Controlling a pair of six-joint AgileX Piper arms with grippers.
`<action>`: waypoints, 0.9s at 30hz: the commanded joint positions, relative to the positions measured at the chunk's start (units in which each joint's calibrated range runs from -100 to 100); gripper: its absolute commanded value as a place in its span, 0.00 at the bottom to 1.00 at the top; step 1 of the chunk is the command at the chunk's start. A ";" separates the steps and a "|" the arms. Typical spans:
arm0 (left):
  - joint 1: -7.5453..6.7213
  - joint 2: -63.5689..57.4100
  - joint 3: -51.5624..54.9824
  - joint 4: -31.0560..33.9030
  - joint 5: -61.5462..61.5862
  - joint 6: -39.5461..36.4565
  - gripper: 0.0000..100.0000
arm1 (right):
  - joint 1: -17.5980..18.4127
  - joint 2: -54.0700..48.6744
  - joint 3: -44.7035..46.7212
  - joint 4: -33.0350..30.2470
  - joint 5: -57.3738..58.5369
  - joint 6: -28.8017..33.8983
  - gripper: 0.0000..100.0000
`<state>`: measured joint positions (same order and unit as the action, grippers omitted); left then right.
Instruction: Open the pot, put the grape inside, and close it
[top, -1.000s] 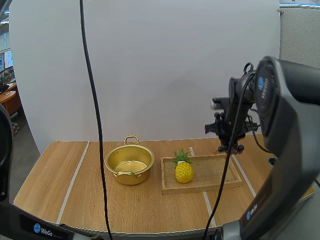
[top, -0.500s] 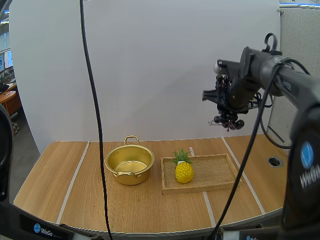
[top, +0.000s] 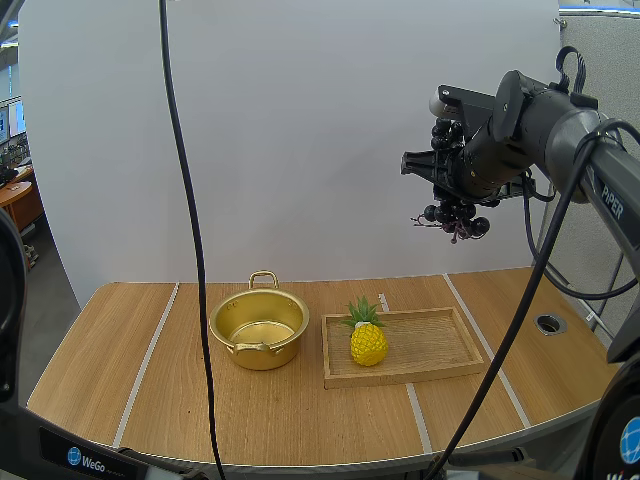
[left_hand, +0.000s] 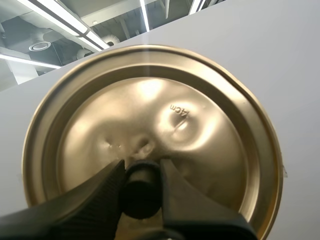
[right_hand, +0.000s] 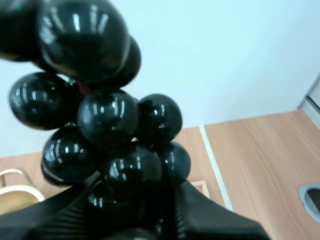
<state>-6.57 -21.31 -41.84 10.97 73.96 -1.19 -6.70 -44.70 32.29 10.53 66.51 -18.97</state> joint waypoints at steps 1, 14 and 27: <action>0.06 -0.36 -0.38 0.79 -2.51 -0.54 0.00 | 2.93 -0.34 -0.11 -0.44 -2.58 -2.42 0.00; 0.06 -0.36 -0.38 0.79 -2.51 -0.54 0.00 | 17.10 2.68 -0.11 -2.64 -6.20 -2.32 0.00; 0.06 -0.36 -0.38 0.79 -2.51 -0.54 0.00 | 23.12 12.35 -0.11 -1.85 -13.76 -2.32 0.00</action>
<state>-6.57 -21.31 -41.84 10.97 73.96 -1.19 15.96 -33.37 32.29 8.41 56.63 -20.95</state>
